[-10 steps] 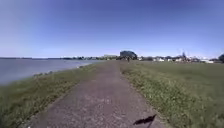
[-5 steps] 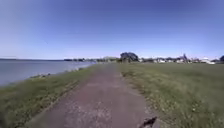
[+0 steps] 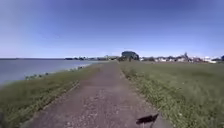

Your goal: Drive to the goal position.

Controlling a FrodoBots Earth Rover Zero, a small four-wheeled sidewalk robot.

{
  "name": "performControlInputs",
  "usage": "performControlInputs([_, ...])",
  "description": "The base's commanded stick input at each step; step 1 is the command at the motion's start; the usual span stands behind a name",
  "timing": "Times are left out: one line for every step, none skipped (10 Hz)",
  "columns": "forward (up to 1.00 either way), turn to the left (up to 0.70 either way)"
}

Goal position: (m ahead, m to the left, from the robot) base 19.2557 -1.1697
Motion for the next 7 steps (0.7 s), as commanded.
performControlInputs([0.7,0.0])
performControlInputs([0.7,0.0])
performControlInputs([0.7,0.0])
performControlInputs([0.7,0.0])
performControlInputs([0.7,0.0])
performControlInputs([0.7,0.0])
performControlInputs([0.7,0.0])
